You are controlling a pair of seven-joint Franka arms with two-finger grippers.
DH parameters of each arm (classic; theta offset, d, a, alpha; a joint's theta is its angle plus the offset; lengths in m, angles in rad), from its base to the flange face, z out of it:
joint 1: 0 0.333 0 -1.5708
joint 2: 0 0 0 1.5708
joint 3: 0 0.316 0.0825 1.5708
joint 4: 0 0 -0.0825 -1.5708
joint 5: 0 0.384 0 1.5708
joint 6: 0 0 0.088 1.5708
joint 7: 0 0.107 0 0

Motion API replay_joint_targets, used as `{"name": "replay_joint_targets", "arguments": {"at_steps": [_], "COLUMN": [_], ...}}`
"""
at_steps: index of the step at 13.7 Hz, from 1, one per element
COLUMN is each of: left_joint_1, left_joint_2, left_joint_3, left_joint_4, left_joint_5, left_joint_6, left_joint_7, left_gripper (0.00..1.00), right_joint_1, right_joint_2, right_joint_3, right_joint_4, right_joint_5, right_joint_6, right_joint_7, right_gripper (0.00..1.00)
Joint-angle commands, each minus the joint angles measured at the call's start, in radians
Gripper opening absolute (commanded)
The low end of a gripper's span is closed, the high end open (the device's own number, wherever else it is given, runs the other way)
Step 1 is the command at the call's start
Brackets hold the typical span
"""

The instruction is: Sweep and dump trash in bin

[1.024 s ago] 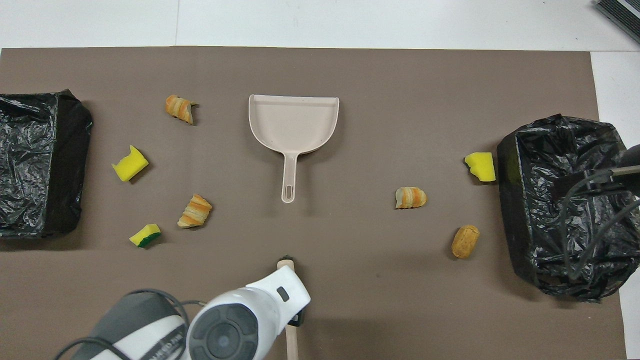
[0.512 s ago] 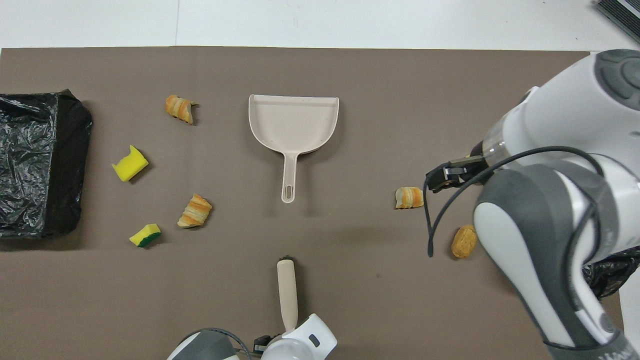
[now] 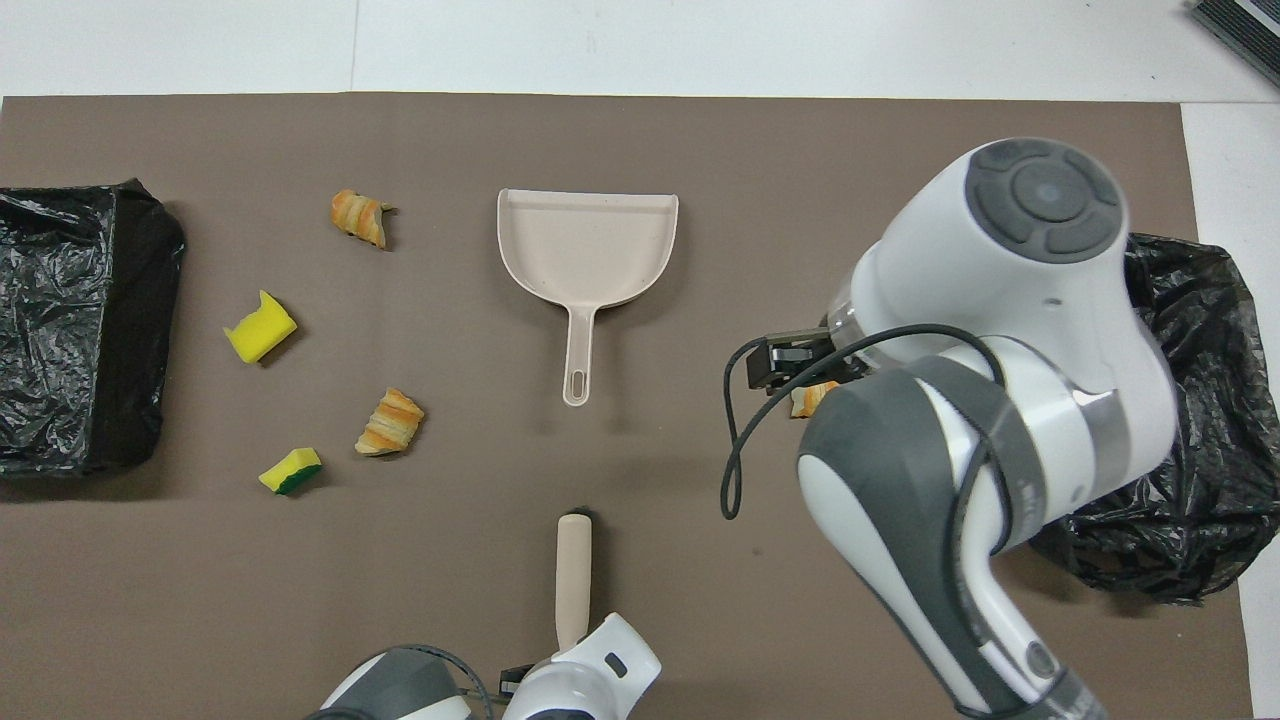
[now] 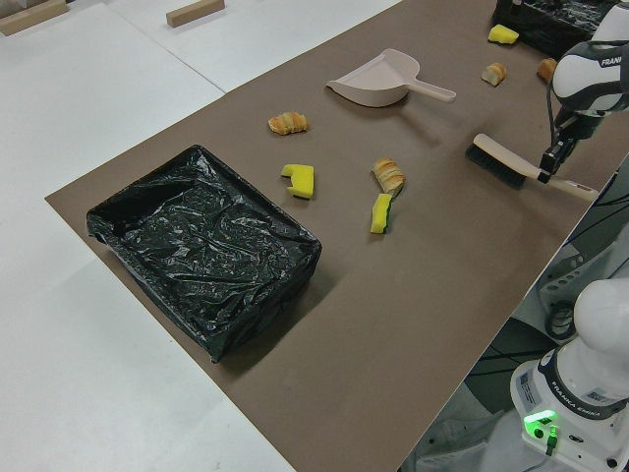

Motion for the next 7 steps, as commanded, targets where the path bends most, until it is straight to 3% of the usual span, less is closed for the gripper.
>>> {"name": "replay_joint_targets", "arguments": {"at_steps": [1,4,7], "left_joint_1": [0.154,0.296,0.441], "left_joint_2": [0.003,0.022,0.136], "left_joint_3": [-0.002,0.0,0.001], "left_joint_4": [0.104,0.173,0.319], "left_joint_5": [0.022,0.111,0.127], "left_joint_6": [-0.123,-0.129,-0.128], "left_joint_7": [0.198,0.407,0.637], "left_gripper": [0.0,0.0,0.0], "right_joint_1": [-0.008,-0.009,0.06], "right_joint_2": [0.009,-0.009,-0.009], "right_joint_3": [-0.003,-0.001,-0.003], "right_joint_4": [0.012,-0.029,-0.043], "right_joint_5": [0.022,0.089,0.102], "right_joint_6": [0.036,0.04,0.114], "right_joint_7": [-0.03,0.009,0.086], "right_gripper": [1.0,1.0,1.0]}}
